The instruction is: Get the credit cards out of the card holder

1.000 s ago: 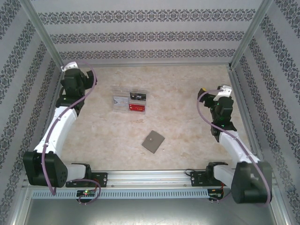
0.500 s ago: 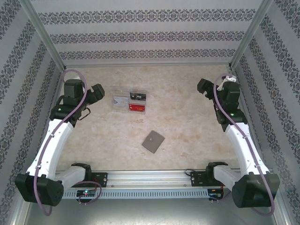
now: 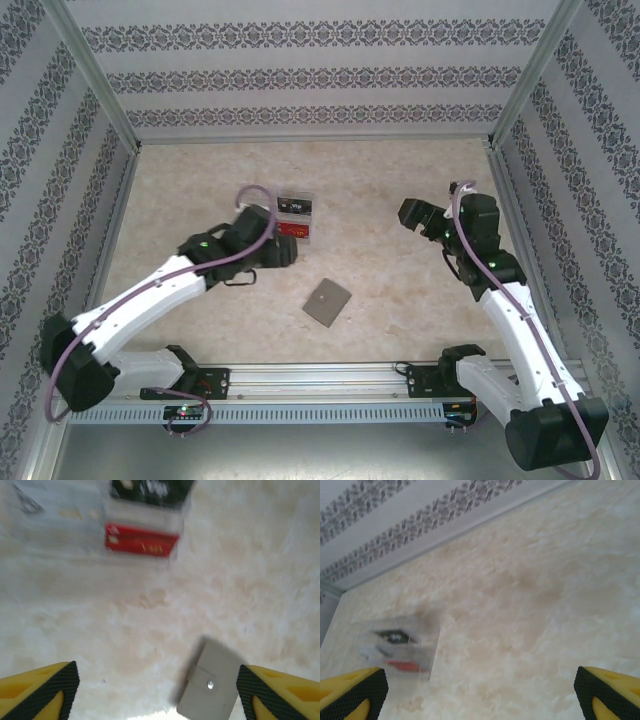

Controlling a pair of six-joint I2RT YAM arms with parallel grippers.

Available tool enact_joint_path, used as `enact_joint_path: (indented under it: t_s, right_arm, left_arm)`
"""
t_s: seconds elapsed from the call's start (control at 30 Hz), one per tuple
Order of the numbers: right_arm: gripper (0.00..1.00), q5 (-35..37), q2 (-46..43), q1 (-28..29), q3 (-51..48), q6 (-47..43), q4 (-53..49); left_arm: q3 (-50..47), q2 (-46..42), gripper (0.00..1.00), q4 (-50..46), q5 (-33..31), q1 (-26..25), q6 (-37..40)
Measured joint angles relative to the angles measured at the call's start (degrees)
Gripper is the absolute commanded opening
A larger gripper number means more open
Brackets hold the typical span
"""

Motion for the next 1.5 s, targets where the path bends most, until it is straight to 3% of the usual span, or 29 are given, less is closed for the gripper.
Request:
enact_joint_path:
  t_s: [0.2,0.57,1.0,1.13,1.27,1.5]
  right_arm:
    - [0.98,-0.9,-3.3,2.4,-2.6,0.0,-4.0]
    - [0.98,-1.2,-7.1,3.1,-2.6,0.2,-7.7]
    - [0.98,-1.3,-8.2,4.0,-2.9,0.2,-9.5]
    - [0.98,-1.7,-8.4,4.1,-2.9,0.2,-9.6]
    - [0.98,-2.1,-8.4,5.2,-2.9,0.3,-9.6]
    - [0.98,-2.3,-7.2,8.4,-2.9,1.0,-9.5]
  left_arm:
    - [1.7,12.8,0.62,-0.5,-1.3,-9.8,-0.2]
    - [7.0,26.2,0.41,-0.1,2.9,-14.3,3.2]
    - [12.5,36.0,0.40,-1.4,3.0,-15.4,5.9]
    - [13.3,36.8,0.31,-2.5,2.1,-15.4,6.2]
    - [14.1,37.4,0.00,-3.8,0.4,-15.5,6.6]
    - [13.7,36.8,0.00,-3.8,-0.4,-15.5,5.6]
